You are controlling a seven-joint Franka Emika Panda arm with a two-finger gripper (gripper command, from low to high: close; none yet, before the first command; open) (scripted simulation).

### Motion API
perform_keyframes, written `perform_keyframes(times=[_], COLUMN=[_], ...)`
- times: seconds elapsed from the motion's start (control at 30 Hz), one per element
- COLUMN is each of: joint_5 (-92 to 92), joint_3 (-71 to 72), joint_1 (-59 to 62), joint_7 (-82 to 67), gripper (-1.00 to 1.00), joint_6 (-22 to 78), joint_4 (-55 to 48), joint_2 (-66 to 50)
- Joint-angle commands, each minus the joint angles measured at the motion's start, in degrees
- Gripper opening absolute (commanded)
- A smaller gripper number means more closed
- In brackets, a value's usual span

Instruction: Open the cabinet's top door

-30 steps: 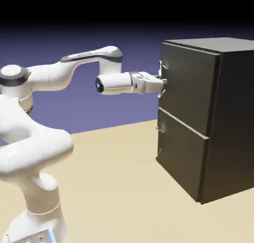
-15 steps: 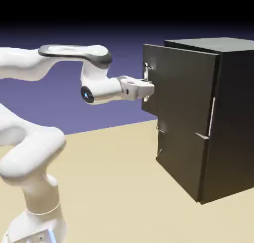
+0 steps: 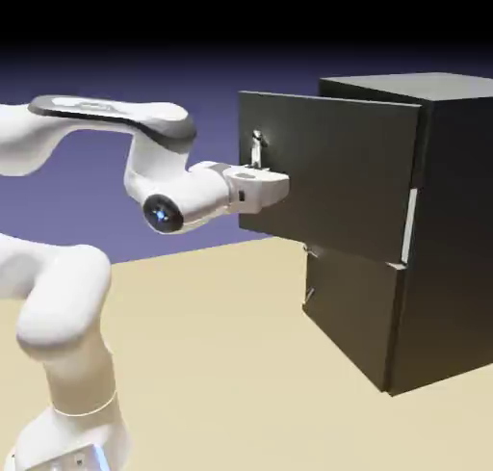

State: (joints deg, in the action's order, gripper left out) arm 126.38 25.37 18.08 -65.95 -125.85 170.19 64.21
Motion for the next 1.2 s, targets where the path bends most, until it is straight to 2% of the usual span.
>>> perform_keyframes(times=[0.0,0.3,0.8,0.93,1.17], joint_5=[-2.40,-23.07,-4.30,-6.93,-23.42], joint_3=[-1.96,-17.95,6.99,7.48,1.56], joint_1=[0.07,5.68,36.77,44.83,56.14], joint_7=[0.34,2.12,14.87,12.46,0.44], gripper=[-1.00,-1.00,-1.00,-1.00,-1.00], joint_6=[1.70,19.32,47.02,56.29,71.40], joint_4=[0.72,3.46,6.50,5.57,-0.19], joint_2=[0.46,1.48,16.85,14.26,0.23])
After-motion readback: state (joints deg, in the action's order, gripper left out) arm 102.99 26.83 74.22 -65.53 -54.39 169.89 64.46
